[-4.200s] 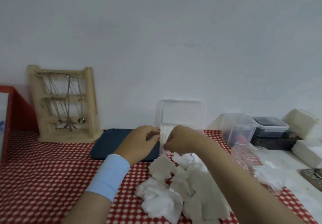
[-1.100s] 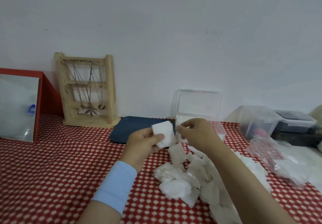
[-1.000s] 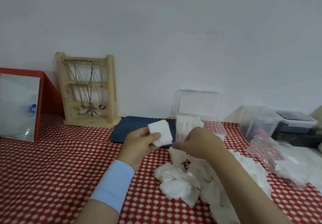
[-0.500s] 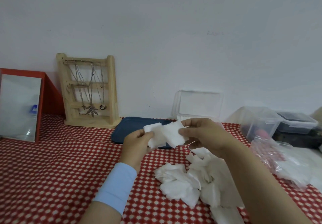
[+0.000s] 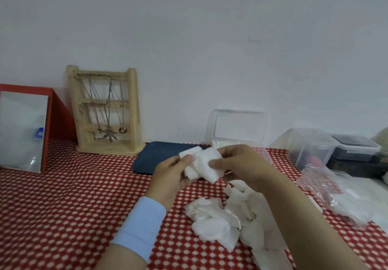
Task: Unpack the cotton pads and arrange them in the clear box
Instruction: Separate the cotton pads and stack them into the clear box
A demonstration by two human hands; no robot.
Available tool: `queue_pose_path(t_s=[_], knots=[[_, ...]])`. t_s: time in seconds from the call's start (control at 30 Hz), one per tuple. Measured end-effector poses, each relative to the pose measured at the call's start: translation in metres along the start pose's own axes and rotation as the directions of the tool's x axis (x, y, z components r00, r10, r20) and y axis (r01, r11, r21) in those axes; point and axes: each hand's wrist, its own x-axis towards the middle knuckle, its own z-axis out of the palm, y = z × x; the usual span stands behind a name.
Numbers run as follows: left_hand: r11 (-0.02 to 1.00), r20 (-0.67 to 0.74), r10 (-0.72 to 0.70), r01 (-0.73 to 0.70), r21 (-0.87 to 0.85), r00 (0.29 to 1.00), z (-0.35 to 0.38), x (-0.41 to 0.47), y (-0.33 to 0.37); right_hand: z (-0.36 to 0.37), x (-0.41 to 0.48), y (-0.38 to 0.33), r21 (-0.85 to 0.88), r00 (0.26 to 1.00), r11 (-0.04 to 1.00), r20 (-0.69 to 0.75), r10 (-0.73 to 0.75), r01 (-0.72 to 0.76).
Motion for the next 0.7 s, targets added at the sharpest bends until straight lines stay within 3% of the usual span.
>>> queue_pose_path(t_s=[0.07,0.17,0.23,0.3,0.4,0.5,0.6,0.7], knots=[[1.000,-0.118,0.026,-0.027,-0.006,0.993,-0.005,0.004,-0.001,-0.002,0.000,-0.002,-0.006,0.999,1.000,-0.053,-0.003,0.002],[0.998,-0.224,0.051,-0.055,-0.011,0.973,-0.008,0.007,0.003,0.001,-0.001,-0.004,-0.147,0.975,0.988,-0.207,-0.078,0.048],[0.994,-0.200,0.012,-0.033,-0.103,0.980,-0.004,0.004,0.008,0.005,-0.001,-0.004,-0.190,0.956,0.976,-0.251,-0.152,0.105],[0.995,-0.182,0.013,-0.031,-0.098,0.983,-0.003,0.004,0.007,0.008,-0.002,-0.005,-0.096,0.964,0.986,-0.215,-0.154,0.137],[0.991,-0.190,0.086,-0.065,0.113,0.978,-0.008,0.006,0.002,0.009,-0.005,-0.008,0.123,0.994,0.987,-0.046,-0.096,0.101],[0.995,-0.111,0.047,-0.036,0.096,0.993,-0.007,0.002,0.001,0.009,-0.005,-0.007,0.274,0.993,0.962,0.110,-0.039,0.007],[1.000,0.040,-0.006,0.006,-0.021,0.999,0.001,-0.002,0.004,0.011,-0.002,-0.002,0.214,0.998,0.977,0.065,-0.012,-0.002],[0.998,0.067,-0.035,0.039,-0.056,0.997,0.004,-0.003,0.005,0.011,0.002,0.003,0.098,0.999,0.995,-0.050,0.002,0.003]])
